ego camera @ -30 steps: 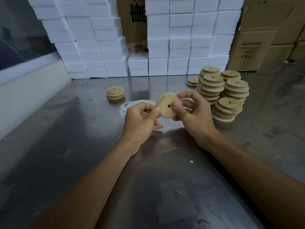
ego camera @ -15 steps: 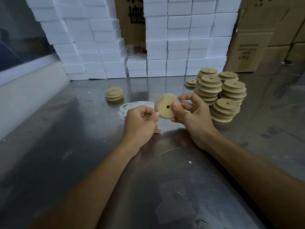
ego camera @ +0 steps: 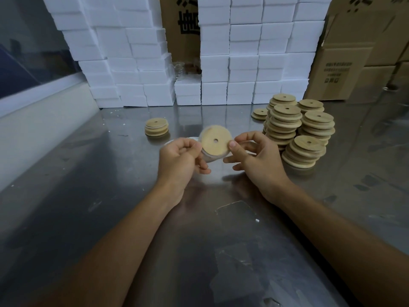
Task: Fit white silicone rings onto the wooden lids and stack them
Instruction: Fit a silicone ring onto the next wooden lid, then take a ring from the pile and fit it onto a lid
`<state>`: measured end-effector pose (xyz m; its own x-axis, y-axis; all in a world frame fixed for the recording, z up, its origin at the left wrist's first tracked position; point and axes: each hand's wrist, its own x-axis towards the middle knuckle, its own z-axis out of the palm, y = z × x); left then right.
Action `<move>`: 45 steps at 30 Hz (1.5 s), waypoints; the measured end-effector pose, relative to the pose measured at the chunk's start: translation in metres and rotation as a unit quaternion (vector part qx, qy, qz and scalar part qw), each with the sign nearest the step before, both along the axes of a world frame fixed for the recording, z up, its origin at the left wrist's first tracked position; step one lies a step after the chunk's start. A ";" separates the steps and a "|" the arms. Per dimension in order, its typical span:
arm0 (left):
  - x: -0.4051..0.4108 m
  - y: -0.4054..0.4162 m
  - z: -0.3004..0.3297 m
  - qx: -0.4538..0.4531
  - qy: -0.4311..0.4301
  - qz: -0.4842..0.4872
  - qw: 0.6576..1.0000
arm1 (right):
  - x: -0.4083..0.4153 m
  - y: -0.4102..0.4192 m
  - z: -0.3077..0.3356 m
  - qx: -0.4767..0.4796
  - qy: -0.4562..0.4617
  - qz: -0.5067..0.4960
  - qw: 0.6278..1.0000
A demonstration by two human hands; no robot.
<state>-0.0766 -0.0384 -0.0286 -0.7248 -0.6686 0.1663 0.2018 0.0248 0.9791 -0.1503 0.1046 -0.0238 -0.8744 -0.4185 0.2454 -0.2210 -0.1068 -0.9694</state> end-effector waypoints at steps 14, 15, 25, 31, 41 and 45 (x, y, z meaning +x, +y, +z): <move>-0.025 -0.087 0.011 0.289 0.096 0.135 0.943 | -0.003 -0.001 -0.002 0.083 0.028 -0.031 0.996; -0.029 -0.092 0.013 0.298 0.094 0.140 0.939 | -0.003 -0.001 -0.002 0.084 0.027 -0.031 0.996; -0.052 -0.134 0.018 0.356 0.025 0.137 0.924 | -0.007 -0.004 -0.003 0.092 0.026 -0.029 0.995; -0.060 -0.139 0.020 0.358 -0.003 0.143 0.923 | -0.008 -0.005 -0.004 0.090 0.024 -0.027 0.995; -0.058 -0.137 0.017 0.340 -0.007 0.130 0.931 | -0.009 -0.005 -0.005 0.088 0.021 -0.029 0.995; -0.056 -0.133 0.019 0.329 -0.013 0.132 0.935 | -0.008 -0.004 -0.005 0.091 0.017 -0.027 0.995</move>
<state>-0.1325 -0.1719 -0.0091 -0.5185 -0.7758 -0.3595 0.2499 -0.5396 0.8040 -0.1586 0.1003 -0.0286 -0.8891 -0.4120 0.1993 -0.2545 0.0833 -0.9635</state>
